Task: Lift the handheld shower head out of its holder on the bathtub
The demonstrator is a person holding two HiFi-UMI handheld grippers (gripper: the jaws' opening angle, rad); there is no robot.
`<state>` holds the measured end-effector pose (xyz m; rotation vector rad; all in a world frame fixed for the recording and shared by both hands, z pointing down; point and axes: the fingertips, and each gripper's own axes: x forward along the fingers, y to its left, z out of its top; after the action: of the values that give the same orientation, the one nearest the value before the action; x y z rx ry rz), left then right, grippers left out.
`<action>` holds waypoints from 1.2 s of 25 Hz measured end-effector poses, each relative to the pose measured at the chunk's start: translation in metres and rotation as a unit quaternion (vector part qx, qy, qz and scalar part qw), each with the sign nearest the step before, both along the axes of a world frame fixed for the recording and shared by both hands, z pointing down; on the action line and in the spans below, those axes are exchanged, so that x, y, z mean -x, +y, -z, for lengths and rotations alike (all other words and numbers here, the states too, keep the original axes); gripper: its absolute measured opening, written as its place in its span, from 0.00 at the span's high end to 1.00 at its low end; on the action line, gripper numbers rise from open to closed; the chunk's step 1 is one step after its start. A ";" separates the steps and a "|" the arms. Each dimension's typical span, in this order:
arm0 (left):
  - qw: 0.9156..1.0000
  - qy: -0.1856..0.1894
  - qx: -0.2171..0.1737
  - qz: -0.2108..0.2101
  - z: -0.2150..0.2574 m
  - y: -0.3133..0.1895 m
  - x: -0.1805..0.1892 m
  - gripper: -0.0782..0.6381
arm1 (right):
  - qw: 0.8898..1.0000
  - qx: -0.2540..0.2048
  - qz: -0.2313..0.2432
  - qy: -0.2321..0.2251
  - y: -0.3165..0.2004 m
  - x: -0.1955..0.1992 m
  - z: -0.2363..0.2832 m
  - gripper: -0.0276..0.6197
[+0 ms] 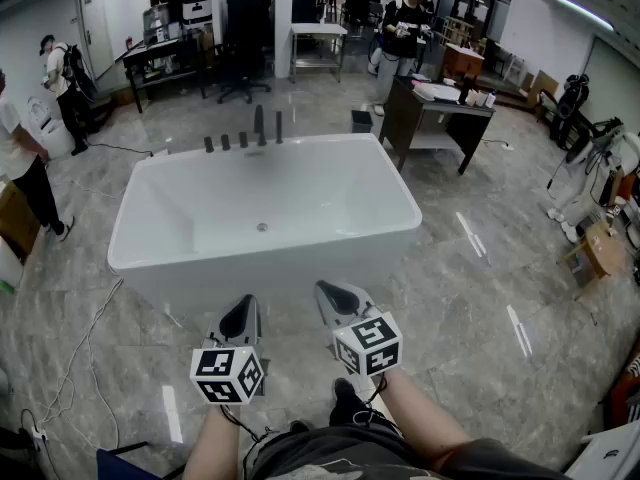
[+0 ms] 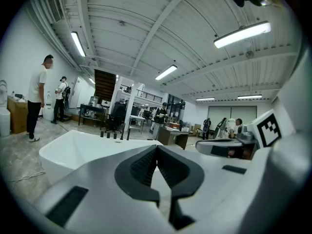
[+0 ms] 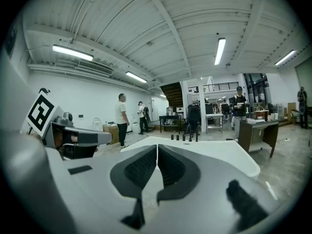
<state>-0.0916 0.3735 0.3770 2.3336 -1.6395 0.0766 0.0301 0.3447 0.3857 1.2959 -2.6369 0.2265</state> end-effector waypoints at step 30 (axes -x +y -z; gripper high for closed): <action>1.000 0.022 -0.010 -0.014 0.004 0.025 0.046 0.87 | 0.999 0.008 -0.028 -0.021 0.013 0.025 -0.001 0.91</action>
<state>-0.1372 0.3982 0.3731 2.3575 -1.5941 0.0146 0.0053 0.3575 0.3862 1.3768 -2.6298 0.2873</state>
